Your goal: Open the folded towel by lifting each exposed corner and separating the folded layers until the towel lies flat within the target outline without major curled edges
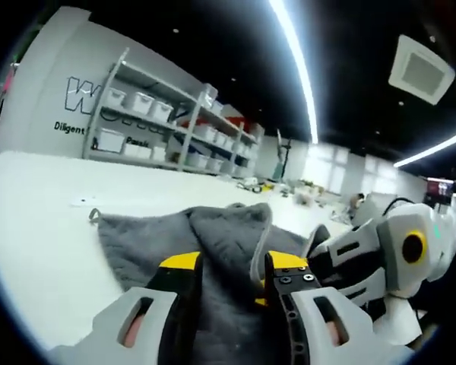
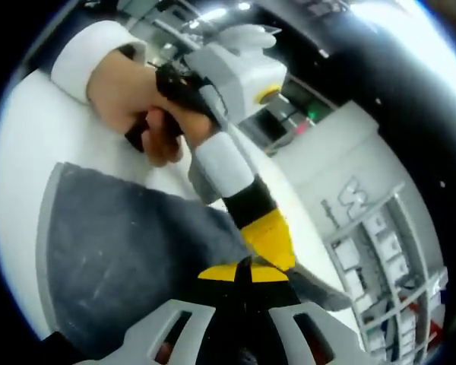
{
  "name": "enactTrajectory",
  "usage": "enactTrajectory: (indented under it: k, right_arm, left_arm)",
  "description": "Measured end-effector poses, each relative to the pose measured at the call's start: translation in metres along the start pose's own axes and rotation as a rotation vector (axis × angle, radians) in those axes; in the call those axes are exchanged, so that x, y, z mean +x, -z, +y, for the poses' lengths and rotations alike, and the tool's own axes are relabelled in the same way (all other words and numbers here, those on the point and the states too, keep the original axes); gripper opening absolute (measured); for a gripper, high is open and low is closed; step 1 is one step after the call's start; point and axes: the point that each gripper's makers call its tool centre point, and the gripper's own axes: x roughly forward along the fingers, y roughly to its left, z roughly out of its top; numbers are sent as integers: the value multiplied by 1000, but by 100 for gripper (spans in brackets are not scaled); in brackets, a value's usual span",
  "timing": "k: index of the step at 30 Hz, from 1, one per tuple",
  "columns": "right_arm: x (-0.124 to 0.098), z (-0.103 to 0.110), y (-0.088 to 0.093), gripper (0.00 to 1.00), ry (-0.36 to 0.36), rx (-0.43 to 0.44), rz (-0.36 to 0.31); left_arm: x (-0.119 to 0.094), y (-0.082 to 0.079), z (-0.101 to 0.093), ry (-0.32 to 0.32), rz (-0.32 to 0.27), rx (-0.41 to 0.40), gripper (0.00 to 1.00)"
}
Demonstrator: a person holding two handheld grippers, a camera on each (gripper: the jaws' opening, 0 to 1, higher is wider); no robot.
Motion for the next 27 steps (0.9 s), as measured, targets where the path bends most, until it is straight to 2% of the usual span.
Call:
enactTrajectory:
  k: [2, 8, 10, 13, 15, 20, 27]
  right_arm:
    - [0, 2, 0, 0, -5, -8, 4]
    - [0, 5, 0, 0, -12, -22, 4]
    - [0, 6, 0, 0, -13, -27, 5]
    - [-1, 6, -1, 0, -13, -36, 2]
    - [-1, 7, -2, 0, -19, -34, 1]
    - [-2, 8, -3, 0, -33, -33, -2]
    - [-8, 1, -12, 0, -46, 53, -70]
  left_arm:
    - [0, -1, 1, -20, 6, 62, 30]
    - [0, 2, 0, -4, 17, 48, 25]
    - [0, 4, 0, -3, 28, 41, 21]
    - [-2, 10, -2, 7, 68, 22, 8]
    - [-2, 10, -1, 15, 77, 1, 3]
    - [-3, 8, 3, 26, 88, -67, 2]
    - [-7, -2, 9, 37, 55, -115, 2]
